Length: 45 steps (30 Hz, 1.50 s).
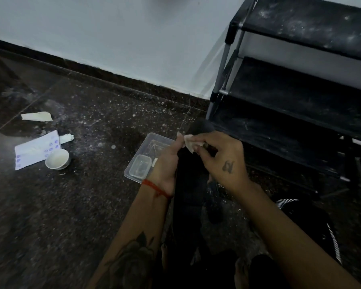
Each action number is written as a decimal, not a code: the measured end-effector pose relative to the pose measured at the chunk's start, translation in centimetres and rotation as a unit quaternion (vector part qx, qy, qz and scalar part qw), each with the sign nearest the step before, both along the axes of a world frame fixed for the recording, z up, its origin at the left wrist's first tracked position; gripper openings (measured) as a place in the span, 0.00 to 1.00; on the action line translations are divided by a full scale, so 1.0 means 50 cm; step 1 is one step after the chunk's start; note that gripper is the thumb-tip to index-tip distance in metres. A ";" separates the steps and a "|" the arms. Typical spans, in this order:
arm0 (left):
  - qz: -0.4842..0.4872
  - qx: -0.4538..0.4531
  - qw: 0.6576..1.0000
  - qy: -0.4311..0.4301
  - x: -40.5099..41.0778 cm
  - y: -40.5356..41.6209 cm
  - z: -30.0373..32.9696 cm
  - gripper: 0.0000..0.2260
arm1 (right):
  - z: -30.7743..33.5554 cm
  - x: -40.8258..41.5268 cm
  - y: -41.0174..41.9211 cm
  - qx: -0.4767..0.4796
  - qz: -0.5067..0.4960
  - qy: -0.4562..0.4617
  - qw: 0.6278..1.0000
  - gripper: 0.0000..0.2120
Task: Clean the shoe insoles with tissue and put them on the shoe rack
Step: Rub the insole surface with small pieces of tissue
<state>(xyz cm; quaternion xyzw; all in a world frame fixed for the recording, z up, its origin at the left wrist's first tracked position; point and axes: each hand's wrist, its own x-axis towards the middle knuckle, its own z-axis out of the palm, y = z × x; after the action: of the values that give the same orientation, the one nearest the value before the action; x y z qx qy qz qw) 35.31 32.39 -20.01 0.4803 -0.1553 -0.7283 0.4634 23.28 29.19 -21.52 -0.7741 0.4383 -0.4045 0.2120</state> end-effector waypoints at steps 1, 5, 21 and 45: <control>-0.010 0.020 0.999 0.029 0.002 0.001 0.003 0.22 | -0.001 -0.009 -0.004 0.001 0.001 0.009 1.000 0.08; -0.028 0.029 0.996 0.076 0.003 0.002 -0.002 0.28 | -0.014 -0.034 -0.029 0.010 -0.102 -0.005 0.995 0.07; 0.001 0.015 0.995 0.096 0.010 -0.005 -0.025 0.33 | 0.038 -0.039 -0.009 0.277 -0.075 -0.095 0.953 0.08; -0.004 0.008 0.993 0.119 0.005 -0.002 -0.016 0.28 | 0.033 -0.035 -0.015 0.152 -0.052 0.005 0.987 0.09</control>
<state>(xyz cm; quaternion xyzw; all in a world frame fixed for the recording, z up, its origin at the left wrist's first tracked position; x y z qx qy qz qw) 35.58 32.29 -20.82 0.3933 -0.0954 -0.7832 0.4721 21.55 28.41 -19.87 -0.7111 0.5357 -0.3395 0.3035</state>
